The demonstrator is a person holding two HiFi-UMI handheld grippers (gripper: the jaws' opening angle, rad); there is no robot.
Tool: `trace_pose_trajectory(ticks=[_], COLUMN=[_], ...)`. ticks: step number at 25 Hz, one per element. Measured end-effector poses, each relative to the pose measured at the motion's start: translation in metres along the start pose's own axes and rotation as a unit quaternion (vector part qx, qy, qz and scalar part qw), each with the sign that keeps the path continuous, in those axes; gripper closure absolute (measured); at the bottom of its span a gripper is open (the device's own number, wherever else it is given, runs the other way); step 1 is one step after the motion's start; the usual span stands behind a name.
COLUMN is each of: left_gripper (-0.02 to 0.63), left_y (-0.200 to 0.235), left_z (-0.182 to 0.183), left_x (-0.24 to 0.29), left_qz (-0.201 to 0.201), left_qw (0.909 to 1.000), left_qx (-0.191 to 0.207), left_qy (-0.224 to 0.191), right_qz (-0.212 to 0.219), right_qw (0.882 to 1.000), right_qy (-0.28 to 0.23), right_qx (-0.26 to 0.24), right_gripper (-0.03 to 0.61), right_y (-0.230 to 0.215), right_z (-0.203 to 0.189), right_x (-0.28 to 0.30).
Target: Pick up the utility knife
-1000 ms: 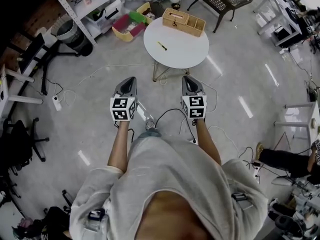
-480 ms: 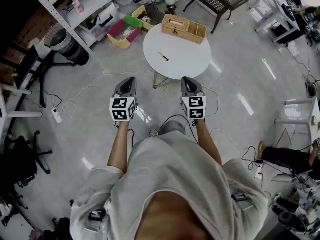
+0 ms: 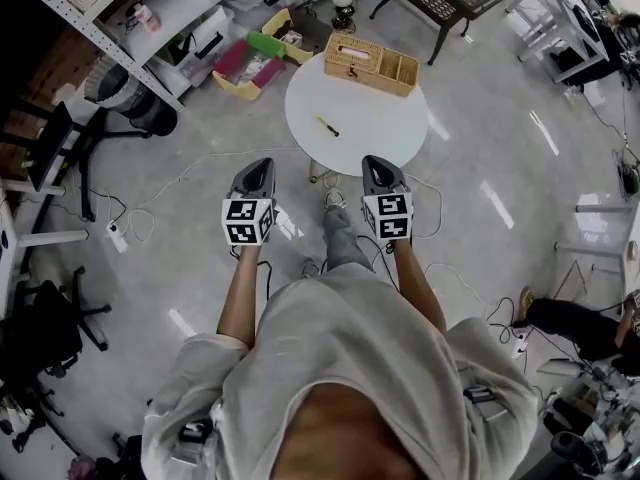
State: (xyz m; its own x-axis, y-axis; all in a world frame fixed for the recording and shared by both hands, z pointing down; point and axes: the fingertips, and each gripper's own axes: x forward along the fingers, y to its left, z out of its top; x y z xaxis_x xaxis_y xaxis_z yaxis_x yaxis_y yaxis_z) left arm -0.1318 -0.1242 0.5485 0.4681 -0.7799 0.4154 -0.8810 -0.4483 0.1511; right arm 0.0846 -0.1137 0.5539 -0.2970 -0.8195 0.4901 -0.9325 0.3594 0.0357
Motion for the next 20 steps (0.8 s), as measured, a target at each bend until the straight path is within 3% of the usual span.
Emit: trace_pose_trajectory(ticks=[20], left_gripper=[0.594], left_y=[0.068], left_z=[0.074], left_x=[0.153], left_qz=[0.068], left_qw=[0.9971], left_qx=[-0.022], left_qy=[0.026], right_qz=[0.081], right_qw=[0.997], right_qy=[0.010], right_qx=[0.000], right_gripper=[0.546], right_y=[-0.082], right_z=[0.079], right_x=[0.178])
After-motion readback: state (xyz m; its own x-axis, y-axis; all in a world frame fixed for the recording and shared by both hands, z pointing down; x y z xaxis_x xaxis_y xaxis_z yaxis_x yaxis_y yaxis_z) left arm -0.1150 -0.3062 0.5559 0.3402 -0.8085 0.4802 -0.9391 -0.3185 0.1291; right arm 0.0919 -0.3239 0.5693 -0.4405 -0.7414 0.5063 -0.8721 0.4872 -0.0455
